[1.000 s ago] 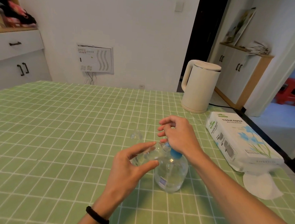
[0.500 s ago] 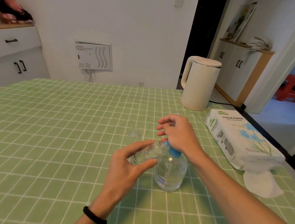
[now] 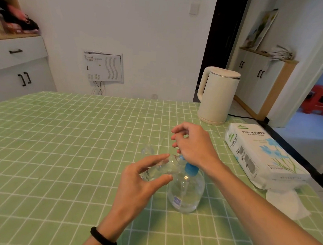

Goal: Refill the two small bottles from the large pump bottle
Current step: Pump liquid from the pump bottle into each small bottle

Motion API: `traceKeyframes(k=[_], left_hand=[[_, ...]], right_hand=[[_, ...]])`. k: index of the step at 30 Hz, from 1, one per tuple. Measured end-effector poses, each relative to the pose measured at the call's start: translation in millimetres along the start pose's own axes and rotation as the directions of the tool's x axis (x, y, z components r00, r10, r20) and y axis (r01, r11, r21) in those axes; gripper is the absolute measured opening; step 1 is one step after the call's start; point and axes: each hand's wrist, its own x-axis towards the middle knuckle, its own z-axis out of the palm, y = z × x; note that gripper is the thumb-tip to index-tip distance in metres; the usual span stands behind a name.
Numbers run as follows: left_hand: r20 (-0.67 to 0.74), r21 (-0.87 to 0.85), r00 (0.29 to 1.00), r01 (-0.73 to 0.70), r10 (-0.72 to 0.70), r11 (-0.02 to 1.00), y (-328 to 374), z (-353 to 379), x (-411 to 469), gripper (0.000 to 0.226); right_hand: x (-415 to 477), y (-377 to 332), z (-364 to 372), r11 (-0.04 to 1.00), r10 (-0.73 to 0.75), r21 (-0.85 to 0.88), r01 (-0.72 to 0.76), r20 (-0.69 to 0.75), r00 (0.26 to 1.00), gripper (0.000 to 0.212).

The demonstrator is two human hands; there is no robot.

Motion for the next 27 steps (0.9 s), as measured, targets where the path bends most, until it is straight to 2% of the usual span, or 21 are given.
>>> traceKeyframes(k=[10, 21, 27], left_hand=[[0.000, -0.014, 1.000, 0.020, -0.020, 1.000, -7.0, 2.6, -3.0, 0.049], [0.005, -0.019, 1.000, 0.023, -0.023, 1.000, -2.4, 2.3, -3.0, 0.049], [-0.004, 0.012, 1.000, -0.001, 0.001, 1.000, 3.2, 0.3, -0.4, 0.048]], right_hand=[[-3.4, 13.4, 5.4, 0.992, 0.100, 0.072, -0.103, 0.045, 0.994, 0.029], [-2.6, 9.6, 2.3, 0.990, 0.122, 0.059, -0.126, 0.054, 0.991, 0.022], [2.1, 4.1, -0.3, 0.996, 0.086, 0.031, -0.087, 0.038, 0.996, 0.017]])
